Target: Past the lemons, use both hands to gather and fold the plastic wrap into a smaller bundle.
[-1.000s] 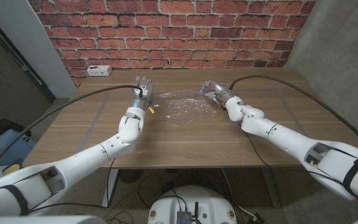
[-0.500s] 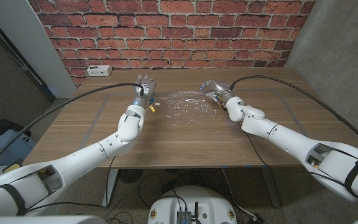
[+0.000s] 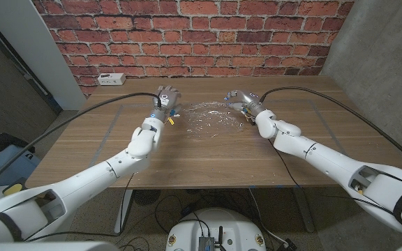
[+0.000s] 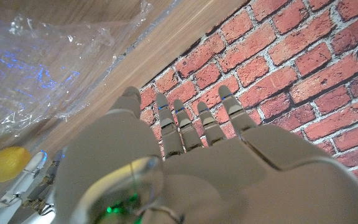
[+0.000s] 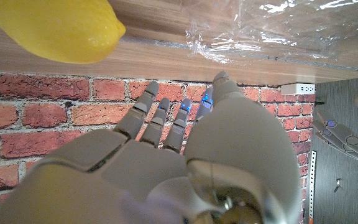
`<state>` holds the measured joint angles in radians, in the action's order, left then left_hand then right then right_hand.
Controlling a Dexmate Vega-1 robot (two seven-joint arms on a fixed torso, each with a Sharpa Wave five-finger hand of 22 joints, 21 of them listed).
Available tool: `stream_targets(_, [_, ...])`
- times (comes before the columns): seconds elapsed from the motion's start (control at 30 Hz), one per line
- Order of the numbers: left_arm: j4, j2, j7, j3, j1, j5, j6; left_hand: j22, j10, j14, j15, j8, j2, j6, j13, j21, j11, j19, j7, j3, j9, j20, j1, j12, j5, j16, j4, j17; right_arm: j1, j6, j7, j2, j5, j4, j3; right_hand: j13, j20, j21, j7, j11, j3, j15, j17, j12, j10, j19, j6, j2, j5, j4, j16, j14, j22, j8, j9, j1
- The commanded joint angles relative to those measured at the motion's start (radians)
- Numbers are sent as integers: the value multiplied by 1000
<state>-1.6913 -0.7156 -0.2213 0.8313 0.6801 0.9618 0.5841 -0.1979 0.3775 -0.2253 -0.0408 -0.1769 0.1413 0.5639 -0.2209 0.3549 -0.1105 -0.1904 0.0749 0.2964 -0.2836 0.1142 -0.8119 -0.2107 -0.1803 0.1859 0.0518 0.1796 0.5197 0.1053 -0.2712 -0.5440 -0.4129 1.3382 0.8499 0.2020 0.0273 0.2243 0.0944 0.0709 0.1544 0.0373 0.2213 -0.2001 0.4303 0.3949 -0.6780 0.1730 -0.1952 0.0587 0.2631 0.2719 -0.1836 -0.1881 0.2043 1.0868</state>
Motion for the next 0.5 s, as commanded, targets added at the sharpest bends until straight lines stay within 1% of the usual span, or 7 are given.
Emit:
stream_targets(0.03, [-73,-24,-5,-53,51,-86,-55,-6,-4,1,-21,3,0,-15,-4,-2,8,5,-5,-4,3,7,24,-1,4,5,-15,5,39,-34,35,-29,42,61,-33,5,3,4,-3,-15,8,89,8,0,-2,10,16,15,4,-23,6,13,-3,4,0,-28])
stream_targets(0.13, [-91,-33,2,-68,64,-115,-70,-6,-5,5,-17,3,-5,-23,-4,-3,8,8,-5,-11,9,10,39,-2,6,3,-21,5,47,-48,44,-36,50,72,-40,5,-9,4,-10,-20,17,84,11,1,-9,11,32,24,5,-38,6,16,-3,7,-1,-45])
stream_targets(0.23, [-110,-44,13,-80,75,-140,-90,-7,-11,10,-11,2,-15,-29,-4,-6,11,15,-7,-20,15,12,56,-1,8,2,-27,5,58,-50,45,-41,49,88,-45,5,-20,4,-11,-23,21,81,13,2,-14,10,38,24,6,-45,5,15,-3,7,-1,-55])
stream_targets(0.37, [-142,-61,33,-92,91,-162,-109,-7,-18,14,-8,-1,-41,-37,-4,-9,12,22,-11,-45,28,21,100,-1,9,2,-41,5,78,-42,48,-51,47,122,-52,5,-21,4,-12,-26,23,78,14,2,-16,10,43,23,6,-51,5,17,-3,7,-2,-63])
stream_targets(0.4, [-147,-65,38,-95,94,-168,-114,-7,-20,17,-5,-2,-46,-37,-4,-10,11,23,-10,-51,31,27,108,-1,8,1,-44,5,83,-40,49,-54,47,129,-55,5,-19,3,-13,-27,24,78,14,2,-17,9,44,23,6,-53,5,17,-3,6,-2,-65])
stream_targets(0.5, [-164,-73,51,-106,104,-185,-126,-8,-28,23,-1,-8,-60,-30,-4,-13,19,28,-9,-66,40,34,136,0,5,1,-54,5,97,-33,53,-60,50,150,-63,5,-12,3,-13,-27,27,79,14,1,-17,7,44,22,6,-56,5,19,-3,5,-2,-70])
